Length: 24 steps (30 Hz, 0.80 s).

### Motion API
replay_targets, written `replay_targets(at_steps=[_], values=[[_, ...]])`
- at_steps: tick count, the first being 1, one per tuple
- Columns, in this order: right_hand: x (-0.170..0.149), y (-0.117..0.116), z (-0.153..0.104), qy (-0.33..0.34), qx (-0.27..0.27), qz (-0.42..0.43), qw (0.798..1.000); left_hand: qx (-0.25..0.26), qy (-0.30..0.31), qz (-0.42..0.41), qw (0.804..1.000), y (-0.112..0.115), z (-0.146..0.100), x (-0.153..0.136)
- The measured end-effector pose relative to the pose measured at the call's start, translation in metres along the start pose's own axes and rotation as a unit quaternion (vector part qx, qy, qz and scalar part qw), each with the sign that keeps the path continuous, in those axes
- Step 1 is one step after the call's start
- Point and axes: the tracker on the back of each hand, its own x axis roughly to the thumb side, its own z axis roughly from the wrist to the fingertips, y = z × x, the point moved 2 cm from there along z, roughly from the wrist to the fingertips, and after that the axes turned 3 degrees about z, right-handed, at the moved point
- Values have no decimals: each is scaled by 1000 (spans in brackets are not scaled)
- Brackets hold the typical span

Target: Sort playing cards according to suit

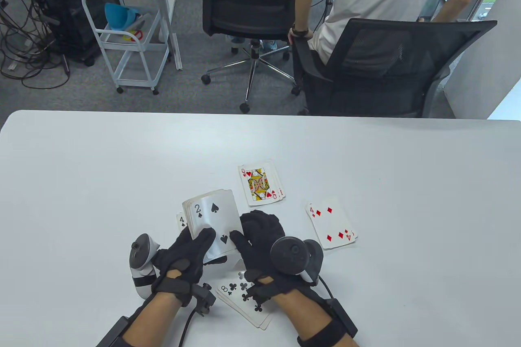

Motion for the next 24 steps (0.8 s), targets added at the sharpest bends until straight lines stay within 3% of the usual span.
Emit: replay_targets(at_steps=[17, 21, 24], values=[[-23, 6, 5, -63, 25, 11, 998, 35, 17, 1, 999, -13, -1, 10], [-33, 12, 5, -112, 13, 19, 993, 49, 45, -14, 998, -21, -3, 23], [-46, 6, 4, -178, 34, 97, 979, 52, 58, -29, 997, -27, -3, 30]])
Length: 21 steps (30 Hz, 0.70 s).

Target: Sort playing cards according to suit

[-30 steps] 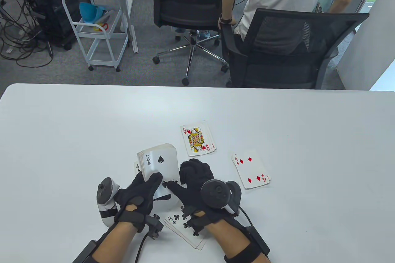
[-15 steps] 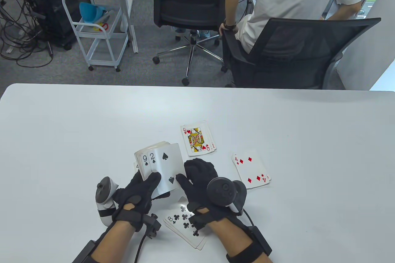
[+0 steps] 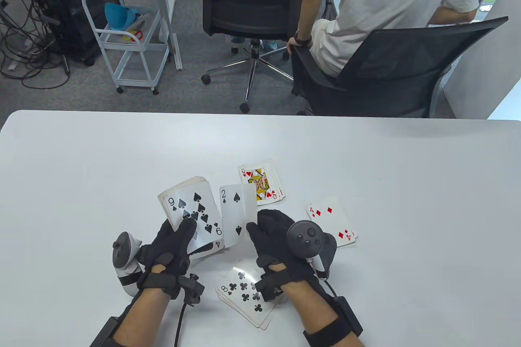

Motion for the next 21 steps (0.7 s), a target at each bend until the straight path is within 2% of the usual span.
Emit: replay_targets(at_steps=[2, 4, 8, 13, 17, 21], values=[[-3, -5, 2, -12, 13, 4, 1000, 3, 4, -11, 1000, -2, 0, 3], [-2, -10, 3, -5, 20, -34, 999, 6, 12, -18, 1000, -4, 1, 6], [-1, -29, 8, -26, 85, -87, 992, 15, 54, -39, 998, -4, 0, 17], [21, -46, 25, -27, 107, -172, 979, 18, 85, -21, 996, -9, -2, 34], [38, -71, 43, -33, 121, -223, 967, 39, 79, -23, 996, -17, 1, 28], [37, -102, 61, -54, 130, -283, 949, 45, 73, -28, 996, -21, 0, 25]])
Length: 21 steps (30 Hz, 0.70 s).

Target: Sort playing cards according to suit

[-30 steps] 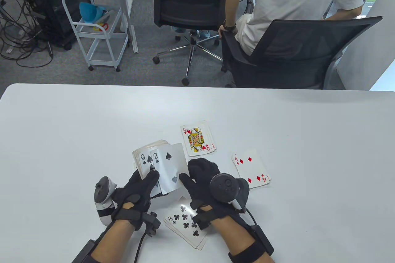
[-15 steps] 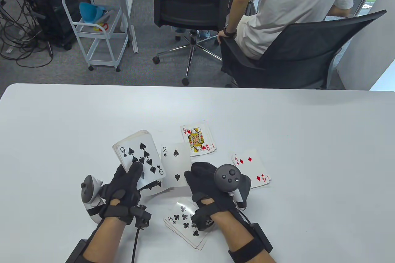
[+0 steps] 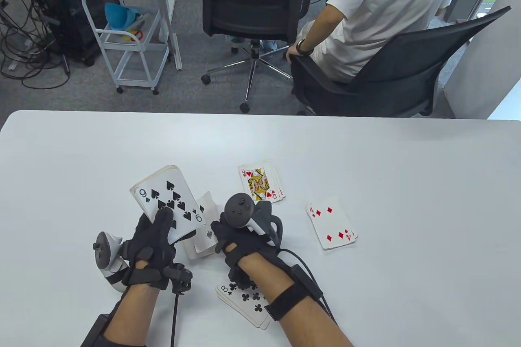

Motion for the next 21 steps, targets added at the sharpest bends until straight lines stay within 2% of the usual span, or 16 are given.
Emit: replay_targets(at_steps=[4, 6, 8, 12, 16, 21], values=[[5, -19, 8, -20, 15, -87, 996, -1, 3, -5, 1000, -1, 0, 3], [6, -23, 9, -20, -5, -134, 991, -3, 1, -8, 1000, 0, 0, 3], [5, -23, 7, -13, -6, -138, 990, -4, -3, -12, 1000, 1, 1, 1], [-2, -6, -8, 13, -22, -78, 997, -8, -10, -8, 1000, 3, 0, -2], [-24, 24, -34, 40, -58, 26, 997, -21, -19, -2, 1000, 9, -2, -5], [-65, 58, -62, 85, -136, 179, 971, -51, -42, 24, 997, 23, -3, -17]])
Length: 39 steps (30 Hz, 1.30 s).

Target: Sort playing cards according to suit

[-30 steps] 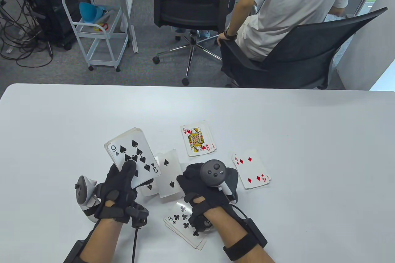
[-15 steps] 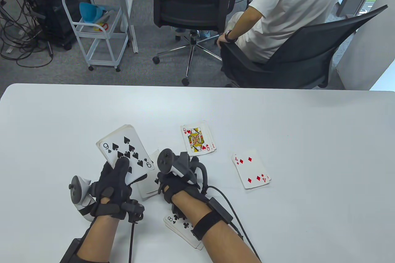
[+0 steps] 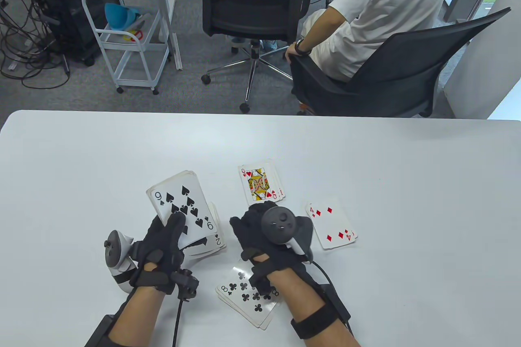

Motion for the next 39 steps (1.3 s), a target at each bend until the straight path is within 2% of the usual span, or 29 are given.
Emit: replay_targets(at_steps=[4, 9, 12, 19, 25, 30, 39], values=[[-6, 18, -8, 25, -41, 75, 996, -22, -25, 27, 999, 9, 1, -13], [0, 12, -17, 59, -49, 99, 992, -56, -65, 54, 995, 15, 1, -29], [5, 5, -21, 72, -38, 87, 993, -75, -84, 57, 992, 20, -1, -38], [15, -9, -28, 98, -33, -23, 994, -88, -82, 56, 991, 30, -5, -40], [18, -14, -29, 107, -30, -18, 994, -73, -73, 59, 993, 27, -6, -38], [18, -15, -30, 105, -37, 18, 994, -70, -81, 53, 993, 26, -7, -41], [17, -6, -31, 118, -76, 21, 990, -71, -87, 51, 992, 26, -7, -41]])
